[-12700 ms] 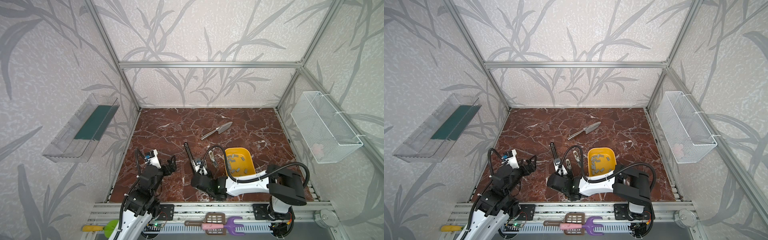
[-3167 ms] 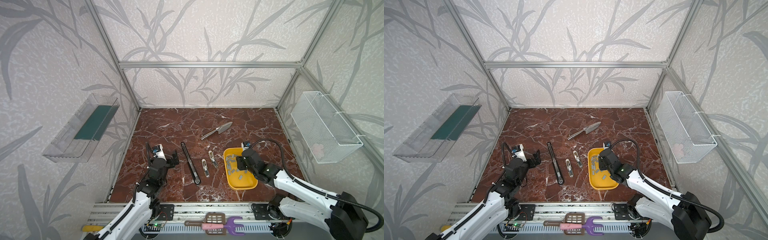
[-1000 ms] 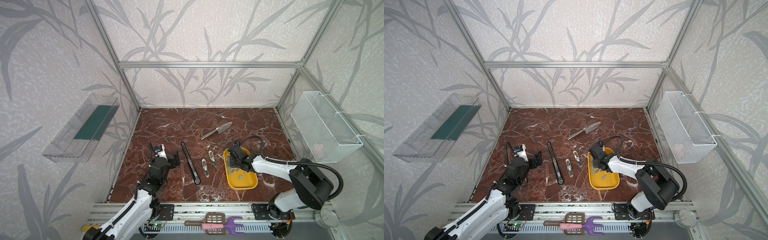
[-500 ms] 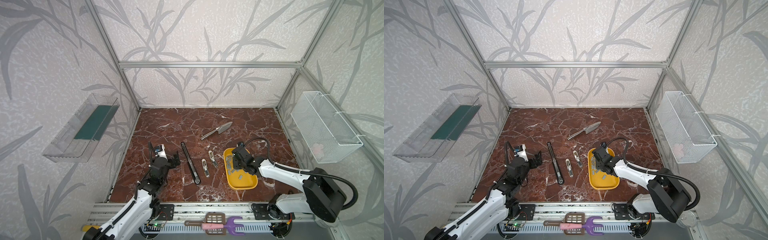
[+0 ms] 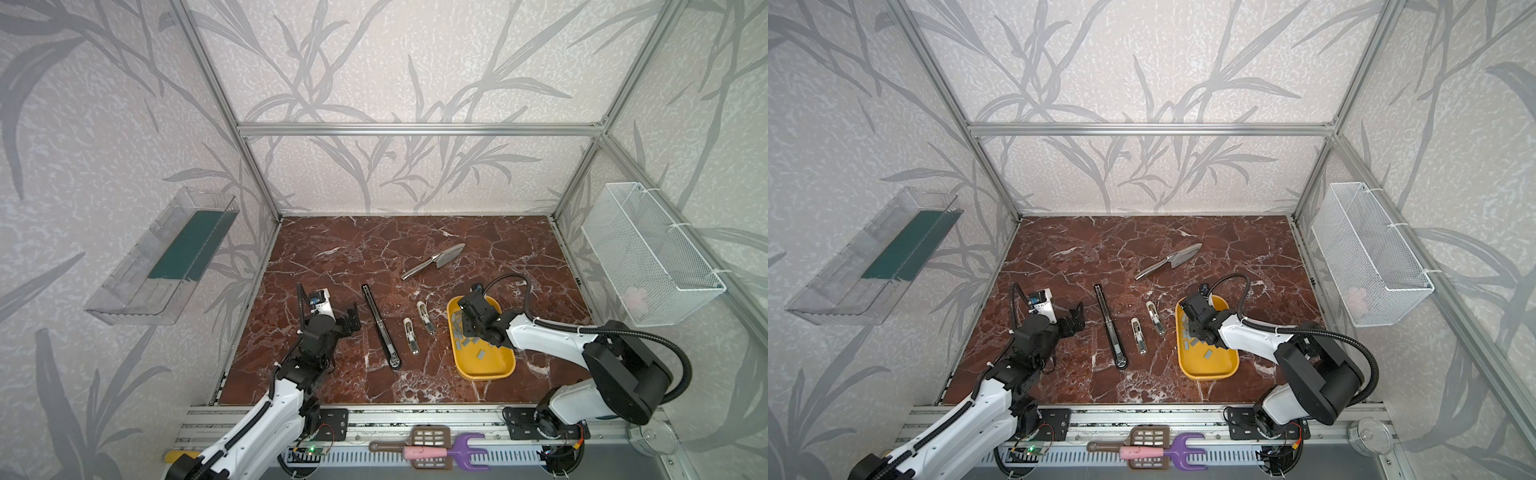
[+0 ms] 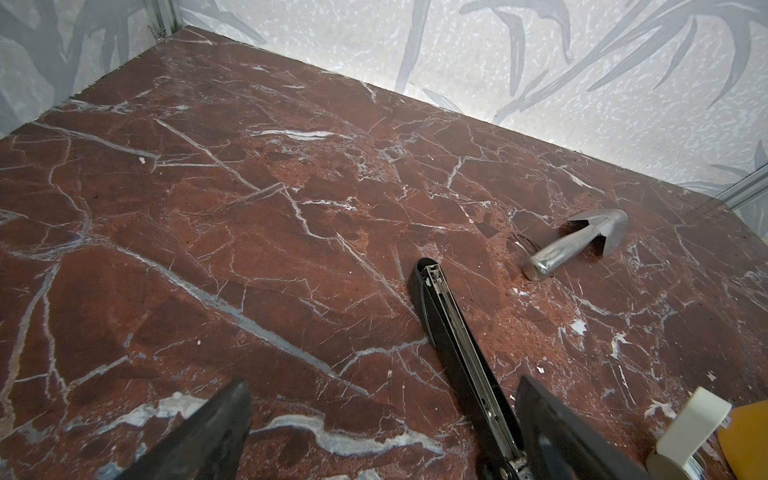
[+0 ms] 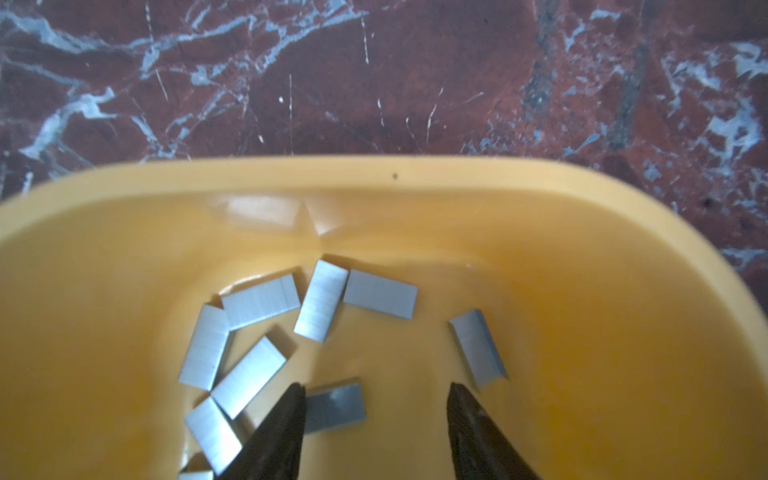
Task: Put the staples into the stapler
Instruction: 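Position the open right gripper over a staple strip in the yellow tray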
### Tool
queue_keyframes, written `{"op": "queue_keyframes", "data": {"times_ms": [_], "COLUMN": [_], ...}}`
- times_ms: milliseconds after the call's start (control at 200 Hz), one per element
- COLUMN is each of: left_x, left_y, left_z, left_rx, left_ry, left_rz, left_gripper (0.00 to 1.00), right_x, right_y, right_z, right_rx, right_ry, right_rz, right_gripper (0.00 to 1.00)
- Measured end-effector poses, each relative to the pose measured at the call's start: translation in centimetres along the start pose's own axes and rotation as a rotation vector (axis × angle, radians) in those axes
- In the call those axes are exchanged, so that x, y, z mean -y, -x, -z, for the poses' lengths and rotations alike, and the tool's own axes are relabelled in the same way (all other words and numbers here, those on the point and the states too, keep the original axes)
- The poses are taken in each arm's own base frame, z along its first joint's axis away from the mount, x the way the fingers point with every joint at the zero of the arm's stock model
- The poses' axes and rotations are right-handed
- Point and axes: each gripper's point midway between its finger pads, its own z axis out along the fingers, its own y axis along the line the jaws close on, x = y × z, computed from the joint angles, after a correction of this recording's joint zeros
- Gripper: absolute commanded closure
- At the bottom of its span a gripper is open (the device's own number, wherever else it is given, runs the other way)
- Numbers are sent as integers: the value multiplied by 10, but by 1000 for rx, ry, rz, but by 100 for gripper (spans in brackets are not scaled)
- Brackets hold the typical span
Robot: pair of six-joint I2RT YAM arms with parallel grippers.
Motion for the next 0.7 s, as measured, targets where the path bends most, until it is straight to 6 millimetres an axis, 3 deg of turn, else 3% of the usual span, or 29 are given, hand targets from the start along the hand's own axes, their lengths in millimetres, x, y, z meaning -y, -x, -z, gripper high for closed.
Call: {"op": "queue_keyframes", "data": {"times_ms": [210, 470, 700], "left_x": [1, 1, 2], "left_y": [0, -1, 0], "left_z": [0, 0, 0], "left_rx": [-2, -3, -3], "left_ry": [-4, -8, -9], "left_rz": [0, 0, 0], "left_gripper": [1, 1, 1], "right_x": [-2, -1, 0], "right_y": [2, 16, 10], "right_z": [-2, 10, 2], "right_rx": [0, 57, 36], "right_ry": [-1, 12, -9], "right_rz": [-13, -38, -26], "right_gripper": [44, 44, 45]}}
